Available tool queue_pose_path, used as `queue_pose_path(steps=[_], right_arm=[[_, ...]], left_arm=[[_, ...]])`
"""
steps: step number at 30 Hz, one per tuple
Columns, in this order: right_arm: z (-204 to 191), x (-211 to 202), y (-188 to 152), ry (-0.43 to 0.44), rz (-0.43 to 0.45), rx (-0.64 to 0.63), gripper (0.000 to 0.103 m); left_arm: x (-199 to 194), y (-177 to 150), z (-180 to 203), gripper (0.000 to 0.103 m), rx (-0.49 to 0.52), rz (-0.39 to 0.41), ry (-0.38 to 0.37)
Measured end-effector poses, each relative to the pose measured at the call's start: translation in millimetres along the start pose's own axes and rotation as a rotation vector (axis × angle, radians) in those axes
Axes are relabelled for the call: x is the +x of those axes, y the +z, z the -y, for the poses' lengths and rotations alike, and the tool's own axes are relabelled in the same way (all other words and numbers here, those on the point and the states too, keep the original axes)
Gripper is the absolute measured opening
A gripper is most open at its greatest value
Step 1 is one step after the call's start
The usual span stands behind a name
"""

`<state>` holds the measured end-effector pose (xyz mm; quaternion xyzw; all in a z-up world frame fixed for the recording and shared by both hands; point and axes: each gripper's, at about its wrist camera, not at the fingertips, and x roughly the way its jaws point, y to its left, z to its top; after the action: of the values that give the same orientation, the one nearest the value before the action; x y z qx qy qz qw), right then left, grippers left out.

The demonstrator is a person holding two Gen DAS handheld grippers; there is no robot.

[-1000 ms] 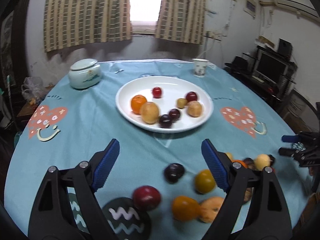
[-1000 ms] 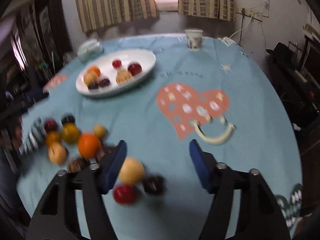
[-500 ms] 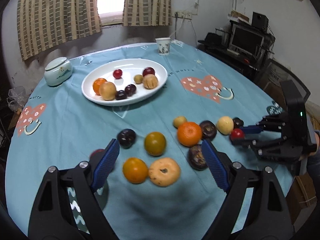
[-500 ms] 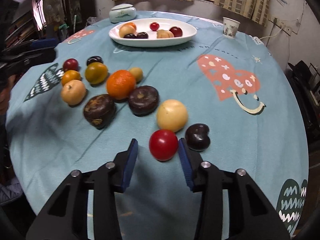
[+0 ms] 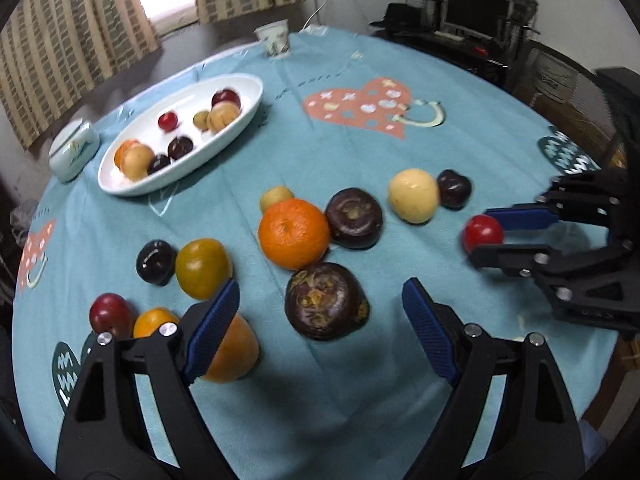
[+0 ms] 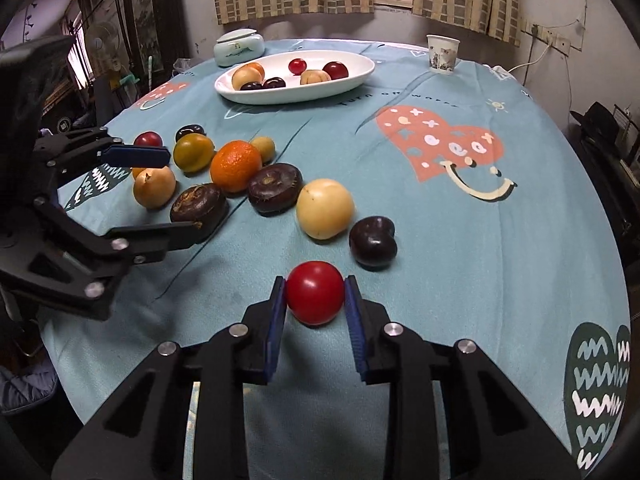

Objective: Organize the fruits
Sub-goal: 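Grasp a red tomato with the right tool while the left tool grasps a large brown round fruit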

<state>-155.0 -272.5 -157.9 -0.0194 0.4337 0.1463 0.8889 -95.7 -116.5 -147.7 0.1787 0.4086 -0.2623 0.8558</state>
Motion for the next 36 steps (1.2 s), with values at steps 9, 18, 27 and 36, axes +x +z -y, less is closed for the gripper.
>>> queue_pose_path(steps=[9, 18, 27, 36], right_arm=[[2, -2, -4, 0.03, 0.011, 0.015, 0.029], [1, -3, -6, 0.024, 0.013, 0.014, 0.029], [-2, -3, -6, 0.001, 0.012, -0.006, 0.029], [-11, -7, -3, -0.021, 0.016, -0.024, 0.029]], left_arm=[[11, 1, 0, 0.072, 0.005, -0.014, 0.02], [18, -2, 1, 0.048, -0.016, -0.037, -0.017], [-1, -6, 8, 0.048, 0.011, 0.021, 0.028], [-19, -10, 0, 0.048, -0.003, 0.049, 0.049]])
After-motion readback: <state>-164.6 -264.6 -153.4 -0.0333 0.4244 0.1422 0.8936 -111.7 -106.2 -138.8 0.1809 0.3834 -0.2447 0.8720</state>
